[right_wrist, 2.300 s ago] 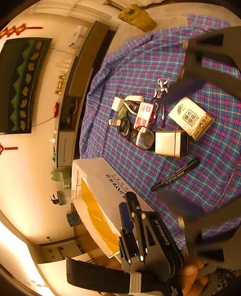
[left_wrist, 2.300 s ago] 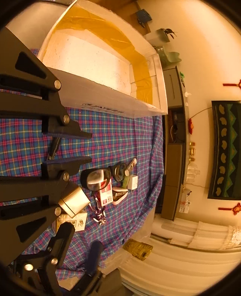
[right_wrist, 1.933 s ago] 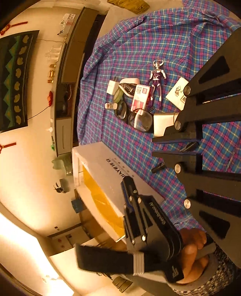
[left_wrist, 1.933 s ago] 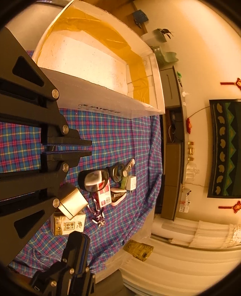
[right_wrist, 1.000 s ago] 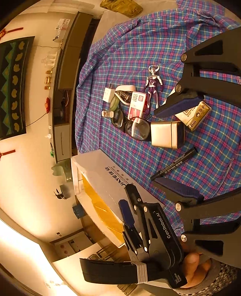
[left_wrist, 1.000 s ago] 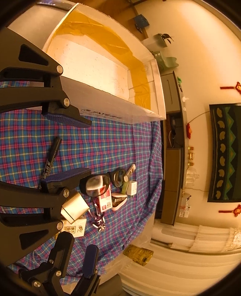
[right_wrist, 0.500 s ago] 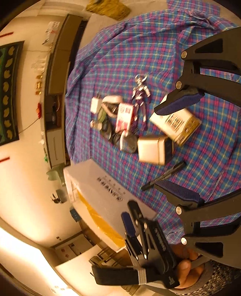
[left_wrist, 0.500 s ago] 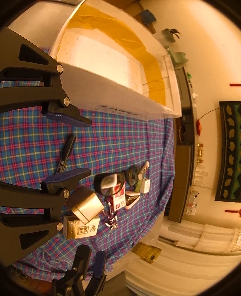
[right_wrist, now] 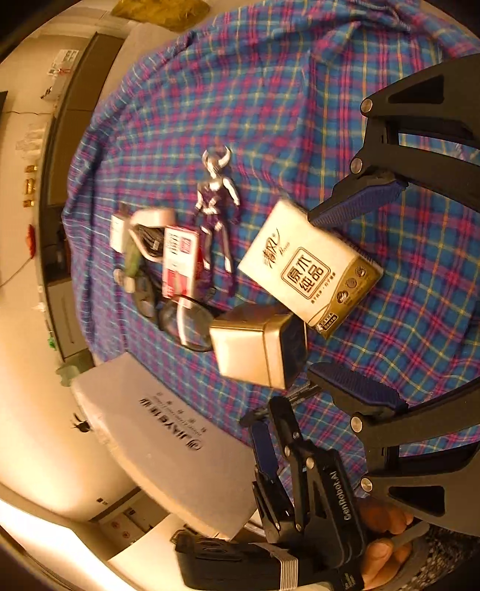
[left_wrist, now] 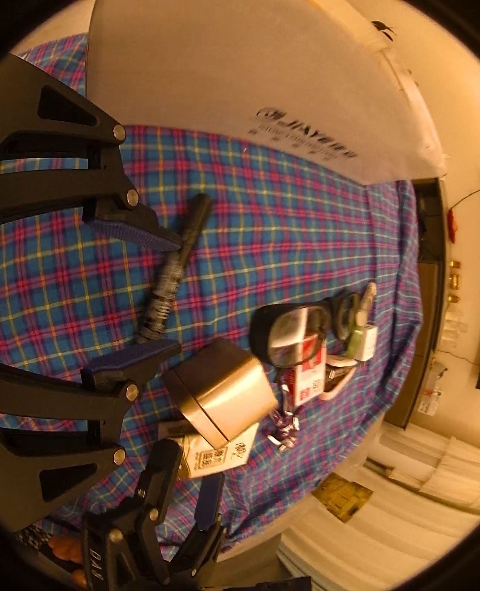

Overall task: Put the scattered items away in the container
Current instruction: 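Grasp the black marker with the left gripper while the right grasps the tissue pack, then lift the marker and tissue pack and carry both over the white box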

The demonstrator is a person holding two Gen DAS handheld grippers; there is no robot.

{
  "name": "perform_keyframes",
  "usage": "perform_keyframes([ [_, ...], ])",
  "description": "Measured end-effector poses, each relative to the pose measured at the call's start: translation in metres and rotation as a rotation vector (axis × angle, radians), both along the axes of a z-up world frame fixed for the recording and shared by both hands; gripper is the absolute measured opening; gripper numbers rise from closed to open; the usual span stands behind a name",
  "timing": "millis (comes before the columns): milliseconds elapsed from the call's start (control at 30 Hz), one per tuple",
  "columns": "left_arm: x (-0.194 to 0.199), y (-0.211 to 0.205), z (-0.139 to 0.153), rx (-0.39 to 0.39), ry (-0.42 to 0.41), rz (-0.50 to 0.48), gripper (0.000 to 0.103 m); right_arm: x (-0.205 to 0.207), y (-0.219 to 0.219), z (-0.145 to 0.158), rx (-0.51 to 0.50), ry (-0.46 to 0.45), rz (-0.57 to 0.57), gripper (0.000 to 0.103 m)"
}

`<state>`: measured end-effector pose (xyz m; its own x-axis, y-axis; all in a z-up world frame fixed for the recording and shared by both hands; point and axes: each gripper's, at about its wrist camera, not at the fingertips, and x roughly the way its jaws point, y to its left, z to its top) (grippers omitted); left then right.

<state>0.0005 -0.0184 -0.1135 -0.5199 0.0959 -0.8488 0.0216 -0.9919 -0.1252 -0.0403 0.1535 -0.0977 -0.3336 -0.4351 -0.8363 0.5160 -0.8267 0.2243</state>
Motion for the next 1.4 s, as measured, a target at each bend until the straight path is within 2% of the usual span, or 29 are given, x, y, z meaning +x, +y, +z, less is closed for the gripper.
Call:
perform_keyframes([
  [133,-0.005,0.005,-0.006,-0.006,-0.008,0.005,0.057,-0.005,-0.005,-0.014,0.045,0.004,-0.018,0.076],
  [200,-0.007,0.011,-0.007,-0.04,0.011,0.004,0.057,-0.006,-0.002,-0.017,0.044,0.0,-0.033,0.075],
  [300,-0.008,0.018,-0.006,-0.06,0.052,-0.013,0.055,-0.008,0.005,-0.013,0.052,0.003,-0.053,0.064],
  [367,-0.009,0.019,-0.002,-0.078,0.086,-0.005,0.037,-0.009,0.01,-0.011,0.061,0.017,-0.063,0.061],
  [400,-0.009,0.018,0.0,-0.076,0.091,-0.001,0.036,-0.009,0.011,-0.011,0.062,0.021,-0.064,0.061],
  [467,-0.01,0.014,0.0,-0.053,0.088,0.014,0.037,-0.009,0.011,-0.013,0.063,0.019,-0.065,0.061],
  [500,-0.011,0.012,-0.001,-0.041,0.077,0.02,0.04,-0.008,0.01,-0.014,0.068,0.019,-0.066,0.061],
  [567,-0.011,0.011,-0.006,-0.009,0.063,0.022,0.054,-0.008,0.008,-0.017,0.083,0.018,-0.066,0.062],
  [633,-0.011,0.016,-0.007,-0.025,0.061,0.01,0.055,-0.008,0.004,-0.019,0.097,0.029,-0.063,0.062],
  [667,-0.011,0.017,-0.007,-0.027,0.064,0.006,0.049,-0.008,0.002,-0.019,0.103,0.041,-0.058,0.062],
  [733,-0.009,0.013,-0.005,-0.001,0.076,0.009,0.02,-0.008,0.0,-0.018,0.108,0.05,-0.051,0.06],
  [767,-0.009,0.012,-0.003,0.003,0.084,0.008,0.015,-0.009,0.002,-0.016,0.094,0.045,-0.054,0.058],
  [867,-0.005,0.008,0.003,0.002,0.114,0.012,0.014,-0.009,0.007,-0.005,0.049,0.047,-0.065,0.056],
  [1000,-0.004,0.007,0.006,0.001,0.119,0.01,0.014,-0.006,0.012,0.008,0.013,0.064,-0.071,0.056],
  [1100,-0.009,0.011,-0.003,-0.027,0.084,0.002,0.015,-0.006,0.009,0.004,0.027,0.05,-0.061,0.056],
  [1133,-0.011,0.014,-0.007,-0.036,0.072,-0.005,0.021,-0.007,0.008,0.0,0.035,0.038,-0.063,0.057],
  [1167,-0.011,0.019,-0.008,-0.059,0.082,-0.011,0.038,-0.009,0.008,-0.005,0.043,0.023,-0.069,0.058],
  [1233,-0.013,0.029,-0.011,-0.114,0.083,-0.031,0.048,-0.015,0.008,-0.014,0.062,0.0,-0.079,0.063],
  [1300,-0.013,0.034,-0.012,-0.136,0.098,-0.043,0.043,-0.017,0.007,-0.016,0.076,0.023,-0.09,0.072],
  [1333,-0.014,0.035,-0.011,-0.13,0.1,-0.054,0.018,-0.019,0.006,-0.017,0.094,0.036,-0.099,0.077],
  [1400,-0.016,0.035,-0.01,-0.14,0.101,-0.062,0.013,-0.021,0.004,-0.019,0.1,0.051,-0.1,0.077],
])
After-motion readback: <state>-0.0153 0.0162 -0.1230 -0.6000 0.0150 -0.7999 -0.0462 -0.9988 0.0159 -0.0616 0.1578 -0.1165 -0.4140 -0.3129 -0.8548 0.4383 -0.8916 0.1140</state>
